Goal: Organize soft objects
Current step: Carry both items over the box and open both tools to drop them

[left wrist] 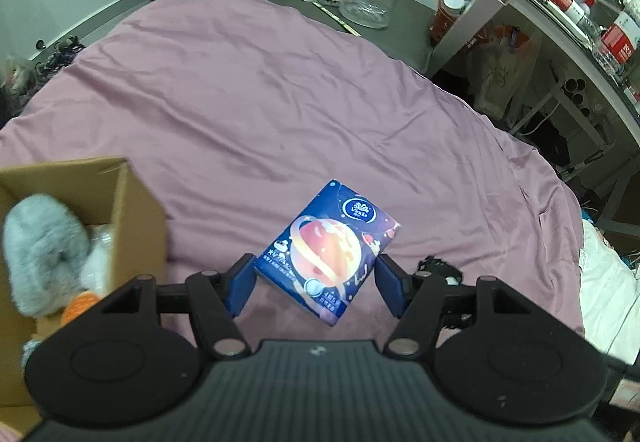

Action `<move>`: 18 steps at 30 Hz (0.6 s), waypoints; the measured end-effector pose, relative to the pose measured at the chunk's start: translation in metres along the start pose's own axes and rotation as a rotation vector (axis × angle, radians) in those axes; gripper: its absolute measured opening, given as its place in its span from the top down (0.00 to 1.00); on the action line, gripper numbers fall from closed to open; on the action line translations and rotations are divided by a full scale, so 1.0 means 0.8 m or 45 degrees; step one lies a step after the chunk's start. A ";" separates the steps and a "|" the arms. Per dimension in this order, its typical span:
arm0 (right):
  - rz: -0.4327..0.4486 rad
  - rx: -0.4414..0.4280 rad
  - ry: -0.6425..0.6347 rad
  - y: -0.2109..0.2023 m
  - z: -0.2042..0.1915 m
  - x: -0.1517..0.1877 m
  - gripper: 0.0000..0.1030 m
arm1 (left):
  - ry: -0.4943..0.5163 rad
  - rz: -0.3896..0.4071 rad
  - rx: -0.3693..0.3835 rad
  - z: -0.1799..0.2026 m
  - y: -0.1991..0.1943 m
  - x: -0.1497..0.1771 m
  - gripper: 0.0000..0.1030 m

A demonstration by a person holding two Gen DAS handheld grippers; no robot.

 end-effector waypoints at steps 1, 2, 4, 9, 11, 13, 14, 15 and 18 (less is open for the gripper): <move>0.008 -0.009 -0.012 -0.004 -0.006 0.001 0.71 | -0.004 0.002 -0.001 -0.006 -0.004 0.001 0.38; 0.020 -0.017 -0.029 -0.008 -0.014 0.003 0.71 | -0.009 0.004 -0.003 -0.014 -0.008 0.003 0.38; 0.035 -0.033 -0.086 -0.015 -0.030 0.005 0.71 | -0.022 0.007 -0.007 -0.029 -0.015 0.005 0.38; 0.016 -0.040 -0.182 -0.018 -0.062 0.018 0.71 | -0.049 0.032 -0.033 -0.072 -0.039 0.006 0.38; -0.006 -0.036 -0.212 -0.016 -0.072 0.025 0.71 | -0.047 0.045 -0.045 -0.087 -0.048 0.006 0.38; -0.019 -0.029 -0.254 -0.015 -0.085 0.031 0.71 | -0.057 0.049 -0.057 -0.104 -0.057 0.007 0.38; -0.022 -0.025 -0.271 -0.015 -0.091 0.034 0.71 | -0.064 0.050 -0.062 -0.113 -0.060 0.007 0.38; -0.027 -0.024 -0.283 -0.016 -0.096 0.036 0.71 | -0.071 0.053 -0.069 -0.123 -0.064 0.007 0.38; -0.036 -0.034 -0.318 -0.020 -0.115 0.044 0.71 | -0.082 0.058 -0.099 -0.148 -0.071 0.010 0.38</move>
Point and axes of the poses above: each gripper's, at about its wrist camera, not at the fingertips, and y roughly the way its jaws point, z to its right, x to its underside, the point moved 5 cm from there along y, roughly the way its jaws point, and after that the axes turned 8 degrees about -x, right-handed, at the moved point
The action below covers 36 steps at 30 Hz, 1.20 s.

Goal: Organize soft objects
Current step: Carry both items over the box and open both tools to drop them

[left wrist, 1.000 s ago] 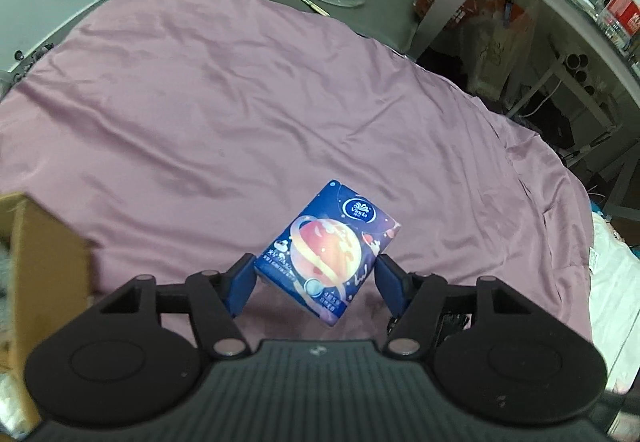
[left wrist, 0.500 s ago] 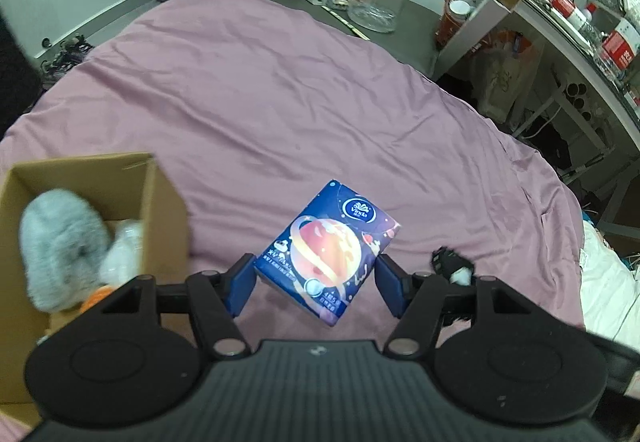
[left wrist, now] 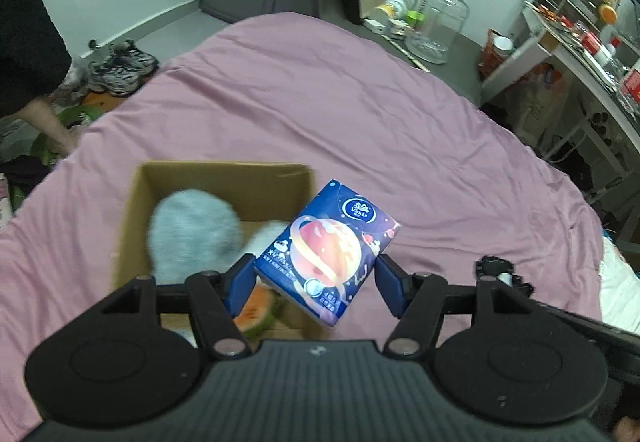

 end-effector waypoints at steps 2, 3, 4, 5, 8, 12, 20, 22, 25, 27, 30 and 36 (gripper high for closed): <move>-0.001 -0.019 -0.030 -0.001 -0.018 0.002 0.71 | -0.016 -0.005 -0.015 -0.018 -0.001 0.002 0.38; -0.004 -0.029 -0.050 -0.001 -0.027 0.003 0.71 | -0.026 -0.007 -0.025 -0.029 -0.001 0.003 0.38; -0.005 -0.044 -0.073 -0.001 -0.039 0.004 0.71 | -0.035 -0.010 -0.032 -0.037 0.000 0.004 0.38; -0.003 -0.059 -0.088 -0.002 -0.048 0.005 0.71 | -0.042 -0.015 -0.039 -0.045 0.001 0.006 0.38; -0.001 -0.089 -0.148 -0.001 -0.075 0.008 0.70 | -0.060 -0.039 -0.041 -0.063 0.007 0.012 0.38; -0.010 -0.104 -0.209 0.003 -0.101 0.013 0.70 | -0.082 -0.058 -0.021 -0.081 0.014 0.019 0.38; -0.023 -0.071 -0.251 0.019 -0.123 0.020 0.70 | -0.082 -0.117 0.045 -0.086 0.037 0.040 0.38; -0.028 -0.063 -0.259 0.022 -0.127 0.022 0.70 | -0.062 -0.131 0.047 -0.085 0.043 0.047 0.38; -0.038 -0.059 -0.267 0.029 -0.135 0.024 0.70 | 0.008 -0.163 0.025 -0.082 0.051 0.055 0.36; -0.051 -0.061 -0.274 0.035 -0.141 0.026 0.70 | 0.031 -0.177 0.044 -0.084 0.049 0.058 0.35; -0.055 -0.062 -0.283 0.040 -0.151 0.027 0.70 | 0.032 -0.160 0.039 -0.091 0.040 0.054 0.33; -0.086 -0.085 -0.311 0.047 -0.169 0.034 0.70 | 0.004 -0.116 0.008 -0.110 0.029 0.038 0.32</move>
Point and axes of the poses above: each gripper's, at about its wrist camera, not at the fingertips, and y roughly the way its jaws point, z to its right, x to its underside, the point moved 5 cm from there along y, roughly the way its jaws point, and after that the axes turned 8 degrees about -x, right-handed, at the moved point
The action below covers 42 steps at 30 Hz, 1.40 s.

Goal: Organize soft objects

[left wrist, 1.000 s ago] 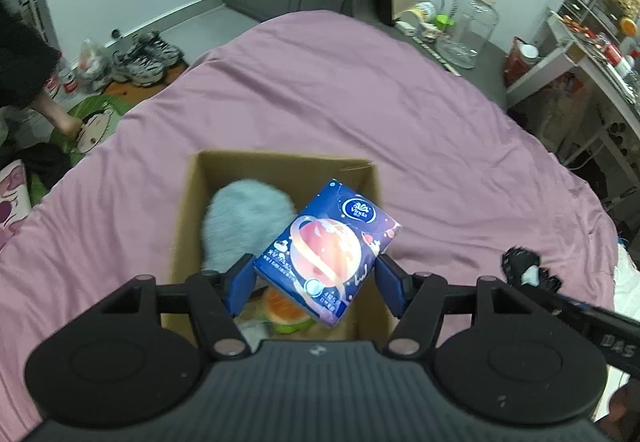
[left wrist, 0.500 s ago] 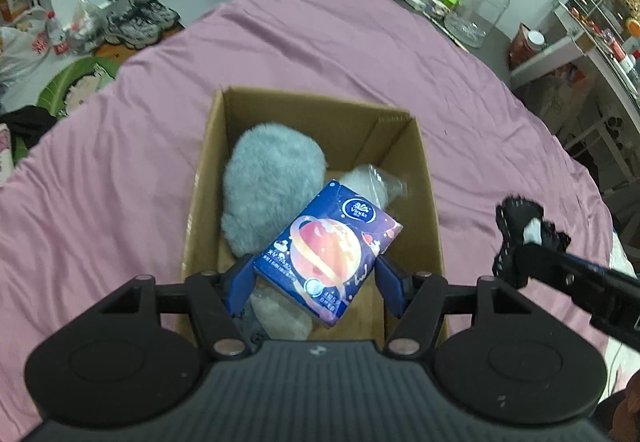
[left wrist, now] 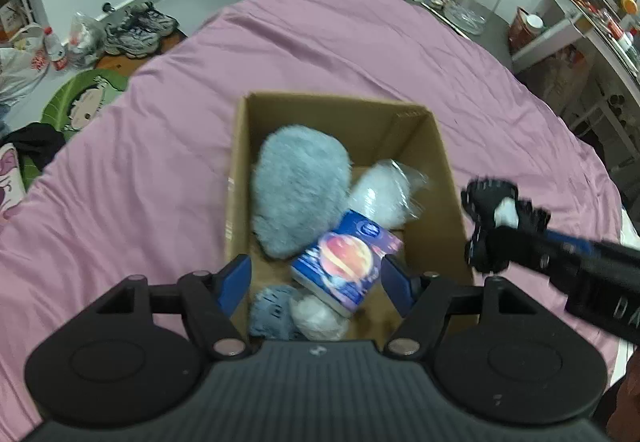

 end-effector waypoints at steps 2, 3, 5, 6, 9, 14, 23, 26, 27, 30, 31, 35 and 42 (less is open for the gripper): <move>-0.021 -0.010 -0.003 0.003 -0.005 0.004 0.70 | -0.012 0.005 0.014 -0.004 -0.002 -0.002 0.32; -0.032 -0.015 -0.001 0.004 -0.007 0.007 0.70 | -0.017 0.004 0.019 -0.005 -0.003 -0.003 0.32; -0.055 -0.043 0.012 0.004 -0.009 0.010 0.65 | -0.020 0.005 0.011 -0.006 -0.005 -0.003 0.32; -0.066 -0.067 0.038 0.004 -0.007 0.011 0.60 | -0.019 0.002 -0.004 -0.006 -0.006 -0.002 0.32; -0.101 -0.127 0.133 0.000 0.004 0.016 0.48 | -0.030 -0.027 -0.014 -0.006 -0.010 0.000 0.32; -0.102 -0.120 0.179 -0.026 0.018 0.025 0.48 | -0.018 -0.035 -0.014 0.005 -0.024 -0.002 0.23; -0.018 -0.037 0.245 -0.082 0.053 0.042 0.40 | 0.054 0.008 -0.008 0.041 -0.065 0.010 0.20; -0.007 -0.011 0.261 -0.095 0.065 0.049 0.38 | 0.065 0.015 -0.007 0.049 -0.076 0.016 0.20; -0.005 -0.002 0.263 -0.099 0.067 0.052 0.34 | 0.069 0.017 -0.004 0.052 -0.080 0.018 0.20; 0.006 0.035 0.261 -0.111 0.076 0.060 0.29 | 0.078 0.017 0.002 0.061 -0.088 0.026 0.19; 0.007 0.044 0.260 -0.115 0.078 0.063 0.25 | 0.080 0.016 0.002 0.063 -0.091 0.029 0.18; 0.021 0.079 0.252 -0.133 0.085 0.073 0.14 | 0.084 0.022 0.001 0.073 -0.106 0.040 0.13; 0.045 0.129 0.209 -0.160 0.087 0.086 0.00 | 0.093 0.040 -0.014 0.083 -0.130 0.062 0.11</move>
Point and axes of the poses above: each gripper's, at about its wrist camera, not at the fingertips, and y roughly the way its jaws point, z to its right, x to its underside, the point moved 5 cm from there along y, roughly the way its jaws point, and after that the axes turned 8 degrees about -x, right-handed, at the moved point
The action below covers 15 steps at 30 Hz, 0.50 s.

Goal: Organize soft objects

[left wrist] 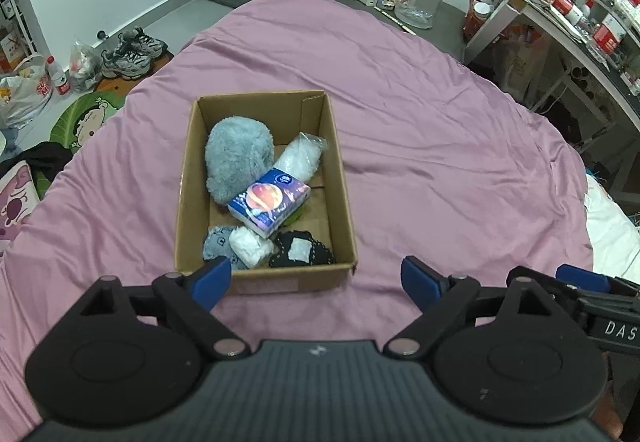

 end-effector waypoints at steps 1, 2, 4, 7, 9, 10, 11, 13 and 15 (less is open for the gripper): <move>0.002 0.007 -0.003 -0.004 0.001 0.002 0.00 | -0.002 0.006 -0.001 0.001 -0.004 0.003 0.10; 0.004 0.013 -0.009 -0.007 0.000 0.004 0.00 | -0.004 0.012 -0.005 0.002 -0.007 0.006 0.09; 0.000 0.035 -0.035 -0.014 -0.001 0.009 0.00 | -0.009 0.025 -0.014 0.004 -0.015 0.013 0.06; -0.001 0.047 -0.077 -0.024 -0.005 0.015 0.00 | -0.015 0.039 -0.019 0.007 -0.027 0.023 0.05; 0.005 0.057 -0.100 -0.030 -0.006 0.019 0.00 | -0.013 0.051 -0.029 0.009 -0.034 0.029 0.05; 0.008 0.061 -0.106 -0.034 -0.006 0.021 0.00 | -0.013 0.057 -0.036 0.009 -0.038 0.032 0.04; 0.010 0.064 -0.109 -0.037 -0.005 0.022 0.00 | -0.012 0.064 -0.042 0.010 -0.042 0.035 0.04; 0.013 0.070 -0.113 -0.043 -0.004 0.026 0.00 | -0.012 0.079 -0.044 0.012 -0.050 0.039 0.02; 0.014 0.074 -0.115 -0.049 -0.003 0.030 0.00 | -0.012 0.094 -0.046 0.014 -0.058 0.043 0.02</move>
Point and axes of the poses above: each gripper's, at about its wrist camera, not at the fingertips, and y roughly the way its jaws point, z to its right, x to its underside, the point moved 5 cm from there along y, roughly the way its jaws point, and after that the axes turned 8 degrees about -x, right-handed, at the moved point
